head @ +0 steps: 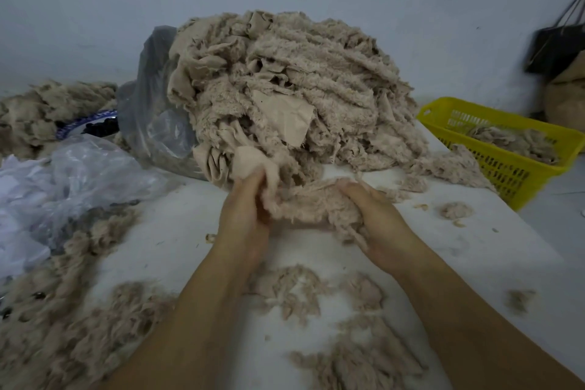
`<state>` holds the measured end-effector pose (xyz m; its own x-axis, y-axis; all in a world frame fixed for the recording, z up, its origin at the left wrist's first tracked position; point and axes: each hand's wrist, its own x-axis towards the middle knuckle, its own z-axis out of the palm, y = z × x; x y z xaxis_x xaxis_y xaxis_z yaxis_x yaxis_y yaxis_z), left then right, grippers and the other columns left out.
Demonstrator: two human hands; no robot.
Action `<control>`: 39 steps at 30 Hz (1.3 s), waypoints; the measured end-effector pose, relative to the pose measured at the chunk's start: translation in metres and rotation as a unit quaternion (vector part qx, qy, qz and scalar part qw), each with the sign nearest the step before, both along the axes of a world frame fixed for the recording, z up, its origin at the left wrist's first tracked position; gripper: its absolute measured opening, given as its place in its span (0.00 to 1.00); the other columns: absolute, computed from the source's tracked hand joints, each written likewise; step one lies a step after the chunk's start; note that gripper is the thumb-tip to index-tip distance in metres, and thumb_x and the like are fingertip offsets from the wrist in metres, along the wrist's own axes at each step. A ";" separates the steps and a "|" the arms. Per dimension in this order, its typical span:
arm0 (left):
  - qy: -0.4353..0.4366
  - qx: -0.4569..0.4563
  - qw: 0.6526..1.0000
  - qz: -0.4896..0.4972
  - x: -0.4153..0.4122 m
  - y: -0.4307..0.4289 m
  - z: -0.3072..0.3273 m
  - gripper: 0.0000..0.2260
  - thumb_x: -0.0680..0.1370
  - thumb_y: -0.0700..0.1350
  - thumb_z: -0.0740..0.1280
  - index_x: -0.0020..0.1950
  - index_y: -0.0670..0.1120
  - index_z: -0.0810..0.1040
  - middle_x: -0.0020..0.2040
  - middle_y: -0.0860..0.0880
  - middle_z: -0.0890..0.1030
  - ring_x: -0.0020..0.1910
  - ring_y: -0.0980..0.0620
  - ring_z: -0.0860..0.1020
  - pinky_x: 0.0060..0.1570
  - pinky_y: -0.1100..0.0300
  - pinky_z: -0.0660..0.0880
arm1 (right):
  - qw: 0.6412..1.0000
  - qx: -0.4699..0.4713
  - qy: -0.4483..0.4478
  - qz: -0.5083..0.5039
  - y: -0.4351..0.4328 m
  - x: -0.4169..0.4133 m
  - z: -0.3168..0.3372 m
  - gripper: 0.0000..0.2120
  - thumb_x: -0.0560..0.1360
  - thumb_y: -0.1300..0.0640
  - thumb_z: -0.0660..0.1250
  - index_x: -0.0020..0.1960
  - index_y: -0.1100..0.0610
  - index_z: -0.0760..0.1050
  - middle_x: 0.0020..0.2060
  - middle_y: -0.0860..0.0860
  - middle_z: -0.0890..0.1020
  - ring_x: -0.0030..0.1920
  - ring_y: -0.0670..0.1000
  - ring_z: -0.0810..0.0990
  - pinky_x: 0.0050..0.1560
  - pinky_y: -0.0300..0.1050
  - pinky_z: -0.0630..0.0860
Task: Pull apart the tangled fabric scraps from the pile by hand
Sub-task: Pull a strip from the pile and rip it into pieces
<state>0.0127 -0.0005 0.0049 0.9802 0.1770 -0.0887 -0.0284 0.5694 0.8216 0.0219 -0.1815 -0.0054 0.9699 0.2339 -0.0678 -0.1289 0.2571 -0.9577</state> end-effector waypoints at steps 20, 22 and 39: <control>0.087 -0.109 0.979 -0.149 0.000 0.000 -0.007 0.10 0.80 0.47 0.63 0.55 0.44 0.81 0.36 0.49 0.82 0.25 0.55 0.74 0.20 0.64 0.67 | 0.996 0.043 -0.076 -0.035 -0.005 0.000 0.004 0.21 0.75 0.37 0.66 0.65 0.42 0.73 0.62 0.40 0.79 0.61 0.43 0.80 0.54 0.43 0.78; 0.112 -0.147 0.961 -0.205 0.000 0.000 -0.007 0.11 0.77 0.48 0.64 0.43 0.43 0.81 0.26 0.51 0.73 0.20 0.57 0.67 0.19 0.66 0.62 | 0.979 -0.115 -0.167 -0.019 0.007 -0.007 0.002 0.18 0.74 0.39 0.69 0.63 0.33 0.73 0.64 0.33 0.72 0.63 0.38 0.75 0.56 0.40 0.77; 0.133 -0.210 0.922 -0.297 -0.008 0.000 0.002 0.17 0.65 0.34 0.79 0.50 0.32 0.81 0.38 0.39 0.83 0.29 0.48 0.82 0.23 0.60 0.78 | 0.978 -0.161 -0.136 0.002 0.010 -0.011 0.003 0.09 0.83 0.57 0.60 0.45 0.56 0.74 0.40 0.50 0.79 0.43 0.49 0.77 0.52 0.47 0.76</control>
<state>0.0045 -0.0004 0.0068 0.8263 -0.4896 -0.2785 0.5624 0.6891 0.4571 0.0111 -0.1712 -0.0024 0.9612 0.2472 0.1227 0.1423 -0.0628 -0.9878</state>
